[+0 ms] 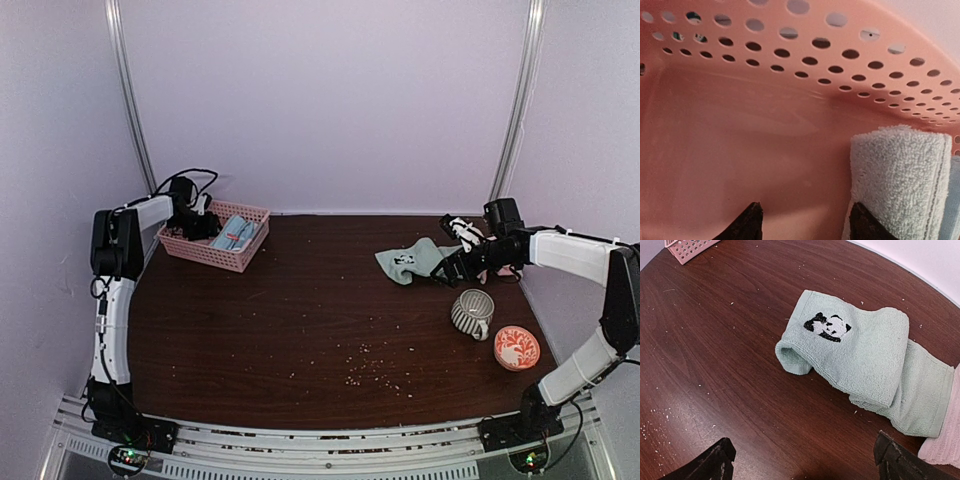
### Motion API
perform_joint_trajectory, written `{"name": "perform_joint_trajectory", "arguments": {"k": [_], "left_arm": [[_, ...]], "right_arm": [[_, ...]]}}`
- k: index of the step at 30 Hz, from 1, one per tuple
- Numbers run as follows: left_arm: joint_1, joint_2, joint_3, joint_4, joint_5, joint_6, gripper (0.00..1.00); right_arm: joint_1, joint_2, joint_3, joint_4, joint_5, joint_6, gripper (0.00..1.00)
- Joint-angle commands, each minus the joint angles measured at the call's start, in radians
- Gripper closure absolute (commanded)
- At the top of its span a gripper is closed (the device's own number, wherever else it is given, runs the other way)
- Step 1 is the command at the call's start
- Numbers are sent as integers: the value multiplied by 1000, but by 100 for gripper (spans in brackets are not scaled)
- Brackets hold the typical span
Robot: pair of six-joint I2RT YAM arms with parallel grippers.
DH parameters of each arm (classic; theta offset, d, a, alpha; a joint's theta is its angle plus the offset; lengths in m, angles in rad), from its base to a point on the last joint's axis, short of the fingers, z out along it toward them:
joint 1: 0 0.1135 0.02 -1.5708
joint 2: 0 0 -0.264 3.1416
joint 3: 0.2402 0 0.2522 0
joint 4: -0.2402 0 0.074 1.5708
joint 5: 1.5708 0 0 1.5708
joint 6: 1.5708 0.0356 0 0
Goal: Roll the towels
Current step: Move the bin to the corner of the board.
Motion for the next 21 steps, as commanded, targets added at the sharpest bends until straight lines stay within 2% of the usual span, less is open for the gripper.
{"name": "perform_joint_trajectory", "arguments": {"k": [1,6,11,18,21], "left_arm": [[-34,25,34,60,59,-18,40],[-54,32,28,73,76,-26,40],[-48,2,6,60,-14,-28,36],[-30,-175,-60,73,-154,3,29],[-29,-263,-70,74,-167,23,27]], "right_arm": [[-6,4,23,-11,-7,-4,0],[-6,10,26,-10,-8,-4,0],[-6,11,33,-17,2,-8,0],[-7,16,174,-99,83,-22,0],[-9,13,260,-114,132,-13,0]]}}
